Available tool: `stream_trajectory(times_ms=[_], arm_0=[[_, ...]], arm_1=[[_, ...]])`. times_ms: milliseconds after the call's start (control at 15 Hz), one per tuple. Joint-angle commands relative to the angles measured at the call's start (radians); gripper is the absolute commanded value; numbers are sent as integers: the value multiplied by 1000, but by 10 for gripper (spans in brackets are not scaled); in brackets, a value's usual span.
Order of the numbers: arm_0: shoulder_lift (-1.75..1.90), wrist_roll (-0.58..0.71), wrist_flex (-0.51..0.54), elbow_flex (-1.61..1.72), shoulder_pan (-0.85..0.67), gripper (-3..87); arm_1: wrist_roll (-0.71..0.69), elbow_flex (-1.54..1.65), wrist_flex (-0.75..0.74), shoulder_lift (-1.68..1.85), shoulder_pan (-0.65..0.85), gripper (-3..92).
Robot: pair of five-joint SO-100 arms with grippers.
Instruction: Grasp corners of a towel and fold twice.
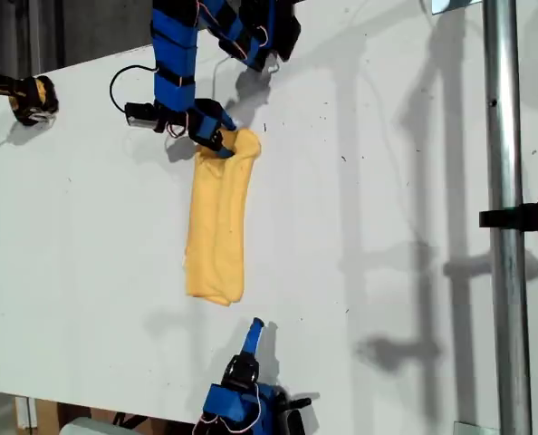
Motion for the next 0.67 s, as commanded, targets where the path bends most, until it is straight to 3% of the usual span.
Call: stream_trajectory(times_ms=[0, 200, 400, 600], arm_0=[[8, -14, 2, -9, -20, 153], [8, -17, 2, -12, -20, 151], [8, -20, 2, -14, -18, 151], [8, -20, 2, -20, -15, 149]], arm_1=[[-6, -77, -43, -31, -17, 211], [-12, -118, -61, -67, -15, 150], [-23, -114, -72, -32, -5, 17], [-23, -74, 78, 175, 31, 2]])
